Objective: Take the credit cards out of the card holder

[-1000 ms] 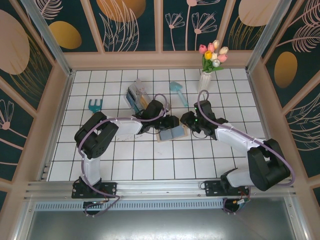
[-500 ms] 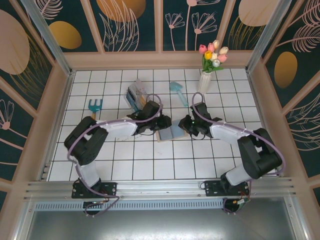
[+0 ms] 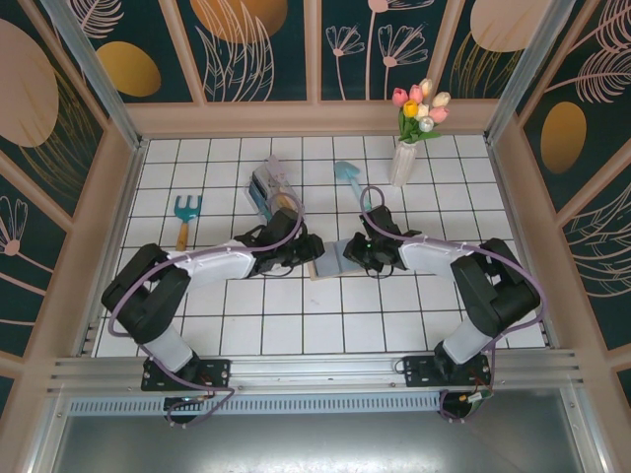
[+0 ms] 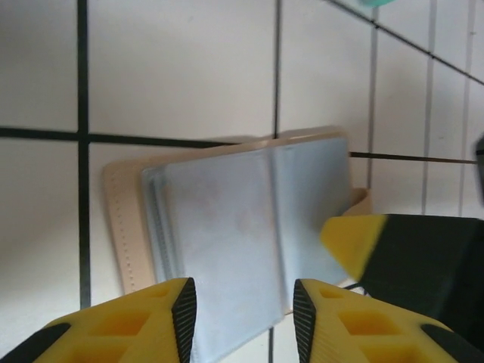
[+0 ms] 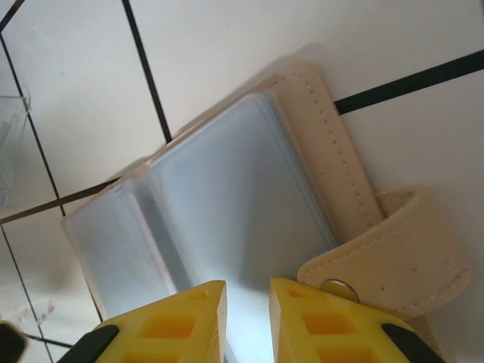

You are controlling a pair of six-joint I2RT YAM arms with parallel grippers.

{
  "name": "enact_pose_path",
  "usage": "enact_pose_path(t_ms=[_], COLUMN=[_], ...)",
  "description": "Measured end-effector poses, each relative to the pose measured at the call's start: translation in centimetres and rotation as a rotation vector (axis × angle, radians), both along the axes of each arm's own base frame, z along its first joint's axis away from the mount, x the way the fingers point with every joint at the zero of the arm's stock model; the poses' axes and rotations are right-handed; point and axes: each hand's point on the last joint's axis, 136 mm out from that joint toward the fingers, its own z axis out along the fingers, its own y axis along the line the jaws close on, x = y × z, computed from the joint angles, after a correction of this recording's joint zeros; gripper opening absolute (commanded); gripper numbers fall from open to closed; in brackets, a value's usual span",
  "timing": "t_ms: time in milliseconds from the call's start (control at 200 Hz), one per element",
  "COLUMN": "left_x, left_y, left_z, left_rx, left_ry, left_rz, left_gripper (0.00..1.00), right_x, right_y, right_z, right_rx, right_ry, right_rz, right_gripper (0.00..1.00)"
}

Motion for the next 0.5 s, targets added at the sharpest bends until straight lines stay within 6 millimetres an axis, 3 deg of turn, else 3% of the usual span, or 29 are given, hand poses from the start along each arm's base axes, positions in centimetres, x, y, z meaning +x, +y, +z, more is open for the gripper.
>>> enact_pose_path(t_ms=[220,325,500], left_x=[-0.3,-0.4,-0.1], left_y=[-0.1,-0.6,-1.1], left_z=[-2.5,-2.7,-2.5], left_rx=[0.014,-0.003,-0.024], left_ry=[0.066,0.074,0.068], left_rz=[0.013,0.001,-0.01], left_gripper=[0.43,0.36,0.38], right_x=[-0.2,-0.2,-0.2], right_y=[-0.4,-0.4,-0.4], right_z=[-0.6,-0.5,-0.6], right_rx=[-0.011,-0.011,-0.01], right_ry=[0.011,0.01,0.01], right_rz=[-0.007,-0.006,-0.007], right_gripper=[0.24,0.24,0.24])
